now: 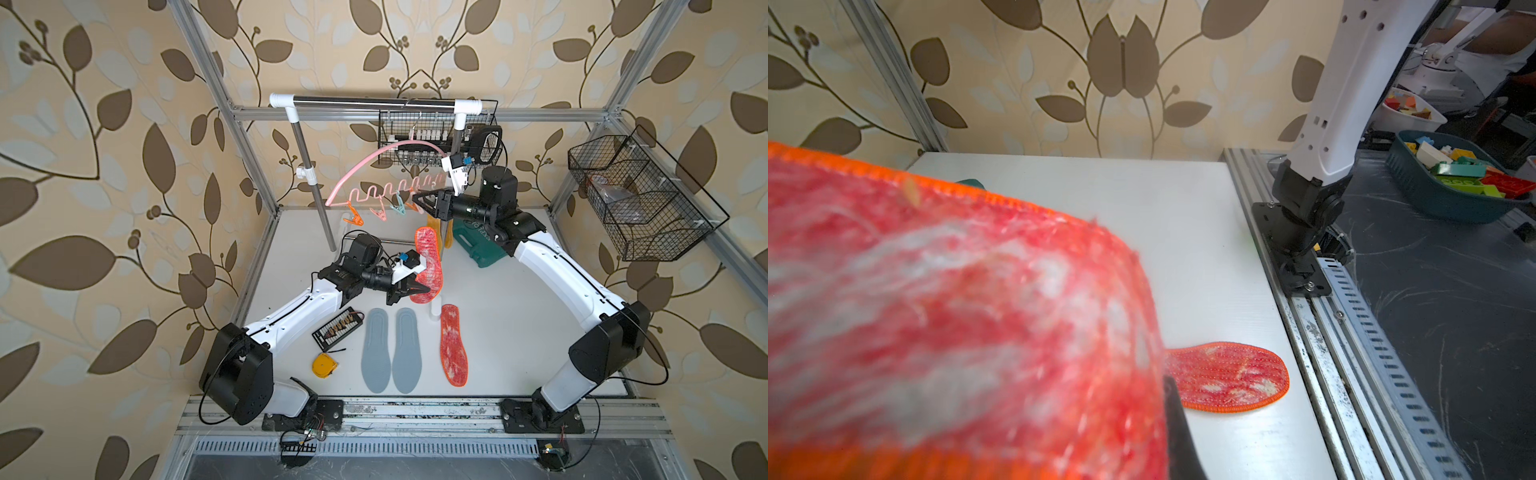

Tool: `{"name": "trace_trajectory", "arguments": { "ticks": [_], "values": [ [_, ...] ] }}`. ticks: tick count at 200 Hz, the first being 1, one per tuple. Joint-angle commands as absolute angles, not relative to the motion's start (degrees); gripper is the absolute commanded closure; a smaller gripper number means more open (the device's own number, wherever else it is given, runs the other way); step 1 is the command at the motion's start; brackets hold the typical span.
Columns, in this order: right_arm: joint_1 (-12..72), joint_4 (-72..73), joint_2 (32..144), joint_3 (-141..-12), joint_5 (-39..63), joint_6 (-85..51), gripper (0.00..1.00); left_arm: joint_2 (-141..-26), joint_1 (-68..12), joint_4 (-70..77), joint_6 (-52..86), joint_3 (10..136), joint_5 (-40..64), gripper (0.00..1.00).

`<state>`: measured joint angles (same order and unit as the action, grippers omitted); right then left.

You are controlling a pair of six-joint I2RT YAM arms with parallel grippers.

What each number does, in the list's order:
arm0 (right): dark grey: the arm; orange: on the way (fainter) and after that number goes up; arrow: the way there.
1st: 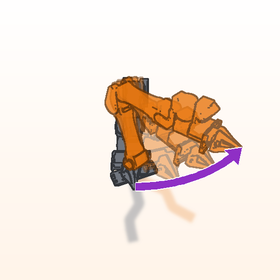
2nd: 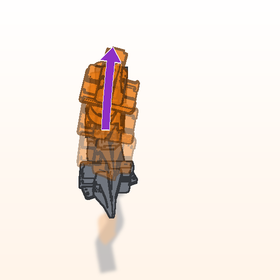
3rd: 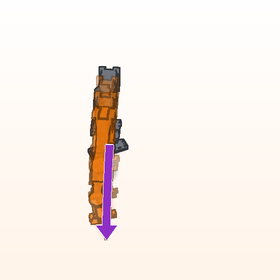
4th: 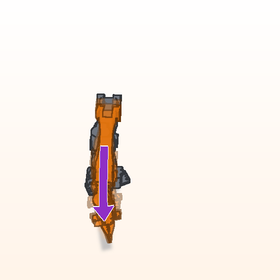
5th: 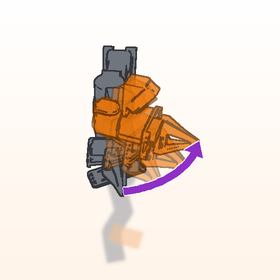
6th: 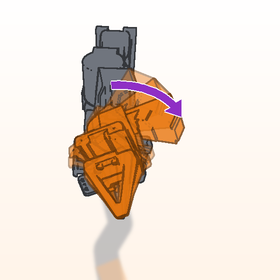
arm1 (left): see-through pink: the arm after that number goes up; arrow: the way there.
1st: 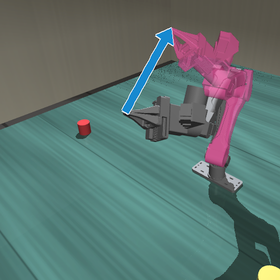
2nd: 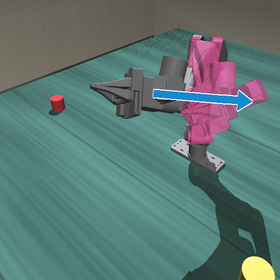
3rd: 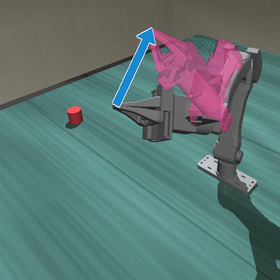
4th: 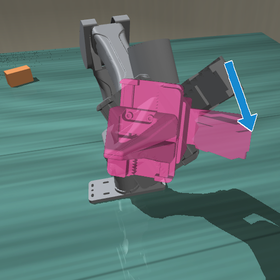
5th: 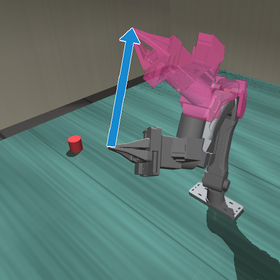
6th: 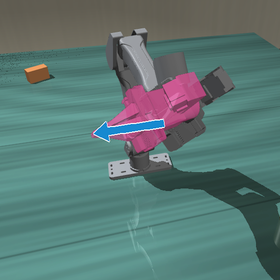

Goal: Take the shoe insoles off the hanger
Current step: Open the clamp at the hanger.

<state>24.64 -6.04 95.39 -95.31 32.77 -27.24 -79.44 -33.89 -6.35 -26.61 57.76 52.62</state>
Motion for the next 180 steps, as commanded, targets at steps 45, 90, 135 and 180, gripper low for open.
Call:
{"name": "trace_trajectory", "arguments": {
  "ticks": [45,90,135,180],
  "values": [
    [24.04,-4.39,90.67,-89.16,28.60,-26.77,0.53,-71.36,-35.33,-1.27,-21.47,50.56,50.82,0.95],
    [24.06,-3.07,83.03,-81.40,27.04,-25.85,0.54,-68.68,-36.09,0.00,-19.42,47.27,49.31,0.95],
    [24.01,-6.54,69.60,-70.11,26.37,-24.05,0.51,-65.89,-38.81,0.09,-18.77,45.45,48.09,0.94],
    [24.08,-10.72,55.86,-57.74,28.45,-24.48,0.45,-63.69,-41.76,0.39,-17.51,44.13,47.55,0.94]
  ]
}}
